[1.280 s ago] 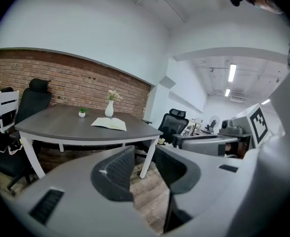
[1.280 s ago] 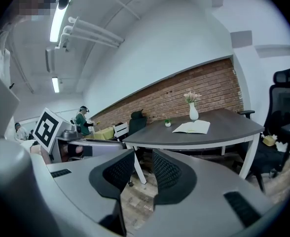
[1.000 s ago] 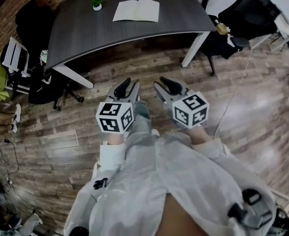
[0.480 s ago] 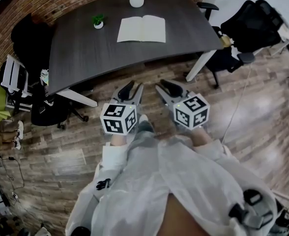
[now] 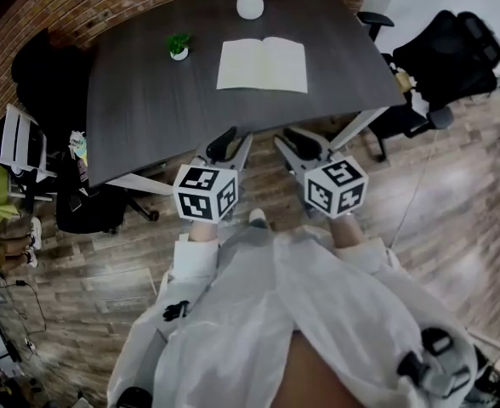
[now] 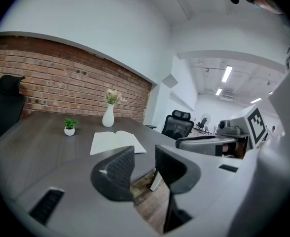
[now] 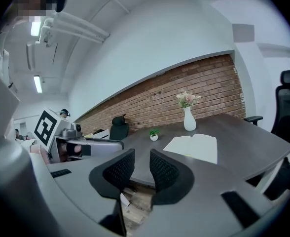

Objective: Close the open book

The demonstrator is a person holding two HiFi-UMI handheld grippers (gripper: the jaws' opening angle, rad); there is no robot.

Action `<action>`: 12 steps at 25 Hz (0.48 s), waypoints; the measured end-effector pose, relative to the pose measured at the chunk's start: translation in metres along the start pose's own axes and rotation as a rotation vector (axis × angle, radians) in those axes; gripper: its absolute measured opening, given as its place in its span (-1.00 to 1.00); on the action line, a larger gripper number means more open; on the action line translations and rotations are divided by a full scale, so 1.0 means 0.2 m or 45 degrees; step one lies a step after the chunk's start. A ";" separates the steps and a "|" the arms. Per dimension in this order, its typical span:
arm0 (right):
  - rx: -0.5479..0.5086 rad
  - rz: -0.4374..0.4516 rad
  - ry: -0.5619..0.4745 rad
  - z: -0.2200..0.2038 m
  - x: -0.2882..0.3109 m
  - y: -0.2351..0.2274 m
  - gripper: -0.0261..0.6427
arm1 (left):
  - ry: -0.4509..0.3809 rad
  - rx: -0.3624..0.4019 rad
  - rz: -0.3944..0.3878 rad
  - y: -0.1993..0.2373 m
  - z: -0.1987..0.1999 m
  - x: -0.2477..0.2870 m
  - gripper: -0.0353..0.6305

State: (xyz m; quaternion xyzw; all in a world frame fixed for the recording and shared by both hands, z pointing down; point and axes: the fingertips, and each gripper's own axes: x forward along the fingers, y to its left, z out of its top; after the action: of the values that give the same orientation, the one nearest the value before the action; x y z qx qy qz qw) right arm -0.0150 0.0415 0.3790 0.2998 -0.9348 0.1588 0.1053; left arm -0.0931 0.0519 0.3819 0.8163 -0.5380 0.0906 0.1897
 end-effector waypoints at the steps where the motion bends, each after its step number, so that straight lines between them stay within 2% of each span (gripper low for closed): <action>1: 0.000 -0.004 -0.002 0.01 0.04 -0.01 -0.65 | 0.002 0.000 -0.001 0.05 0.02 0.02 -0.55; 6: 0.030 -0.036 0.014 0.03 0.21 -0.05 -0.65 | 0.010 -0.010 -0.032 0.20 0.05 0.10 -0.55; 12: 0.063 0.013 0.041 0.04 0.33 -0.06 -0.65 | 0.033 -0.053 -0.078 0.30 0.05 0.17 -0.55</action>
State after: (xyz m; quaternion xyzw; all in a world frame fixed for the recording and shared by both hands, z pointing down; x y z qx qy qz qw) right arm -0.0610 -0.0058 0.3932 0.2950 -0.9303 0.1872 0.1120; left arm -0.1347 -0.0025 0.3987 0.8269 -0.5122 0.0840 0.2164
